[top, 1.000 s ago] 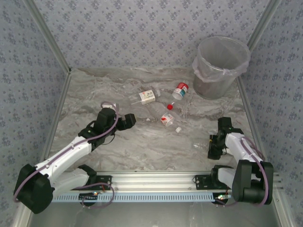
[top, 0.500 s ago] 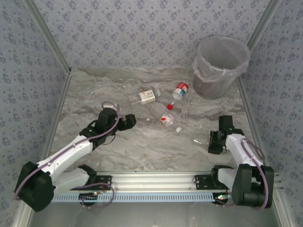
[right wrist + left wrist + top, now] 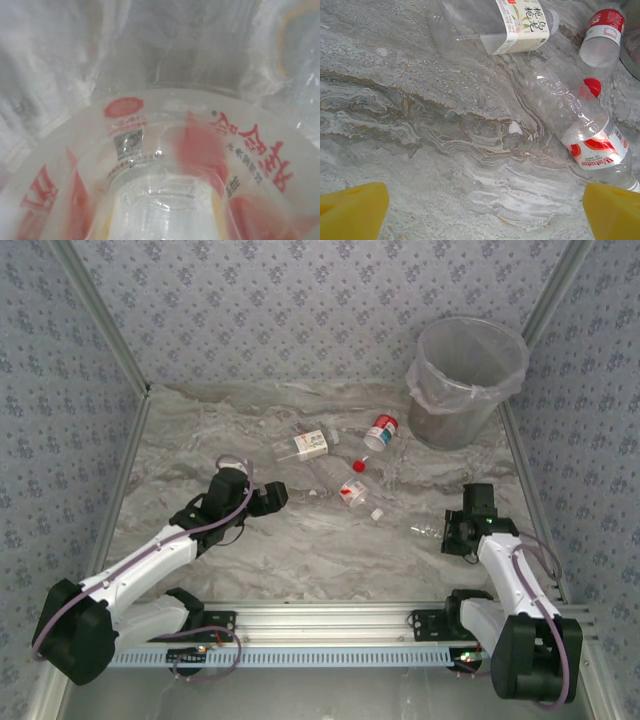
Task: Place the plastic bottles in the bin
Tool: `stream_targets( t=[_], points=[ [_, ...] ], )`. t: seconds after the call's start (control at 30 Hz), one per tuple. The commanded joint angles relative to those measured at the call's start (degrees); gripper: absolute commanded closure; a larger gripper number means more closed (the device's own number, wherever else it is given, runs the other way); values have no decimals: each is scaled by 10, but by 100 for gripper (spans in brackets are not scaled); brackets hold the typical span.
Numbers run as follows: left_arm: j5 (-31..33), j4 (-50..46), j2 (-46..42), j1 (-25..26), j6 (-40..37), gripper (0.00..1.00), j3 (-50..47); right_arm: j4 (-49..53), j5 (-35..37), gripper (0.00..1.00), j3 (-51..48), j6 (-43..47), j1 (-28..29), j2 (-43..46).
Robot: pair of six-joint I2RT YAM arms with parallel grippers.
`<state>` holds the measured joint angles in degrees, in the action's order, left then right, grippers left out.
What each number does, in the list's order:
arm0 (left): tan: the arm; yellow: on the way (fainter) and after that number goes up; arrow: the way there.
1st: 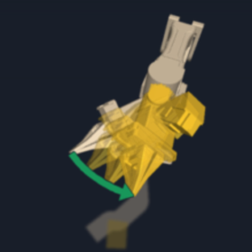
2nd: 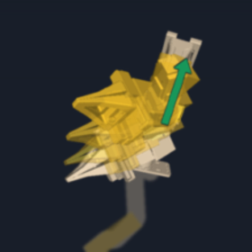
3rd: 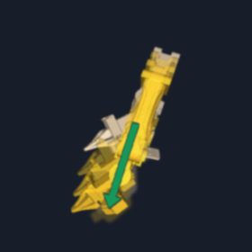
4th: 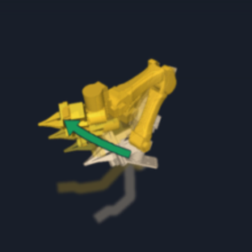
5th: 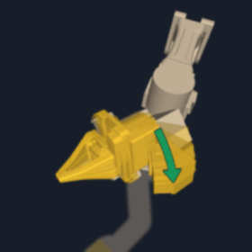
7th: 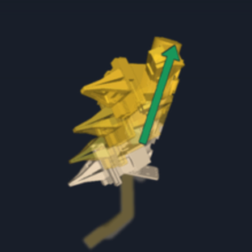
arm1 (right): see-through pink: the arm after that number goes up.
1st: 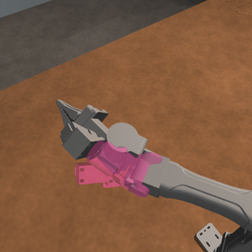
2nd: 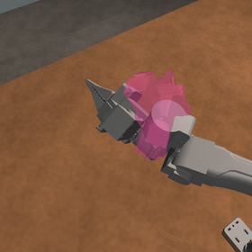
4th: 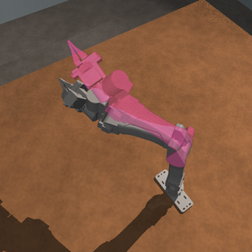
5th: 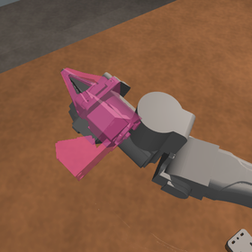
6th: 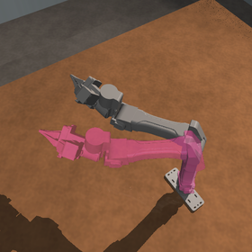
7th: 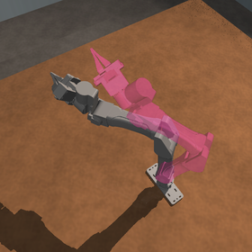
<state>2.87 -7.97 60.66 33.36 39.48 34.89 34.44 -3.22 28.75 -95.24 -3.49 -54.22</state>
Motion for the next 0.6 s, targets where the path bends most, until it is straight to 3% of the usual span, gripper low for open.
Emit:
stream_targets(
  t=[0.0, 0.57],
  points=[
    [13, -2, 0, -2, -3, 1, 13, 11, 23, 46, 3, 13, 12, 17],
    [15, -4, 11, -2, -6, 0, 23, -79, 98, 50, 96, 201, 53, 110]
  ],
)
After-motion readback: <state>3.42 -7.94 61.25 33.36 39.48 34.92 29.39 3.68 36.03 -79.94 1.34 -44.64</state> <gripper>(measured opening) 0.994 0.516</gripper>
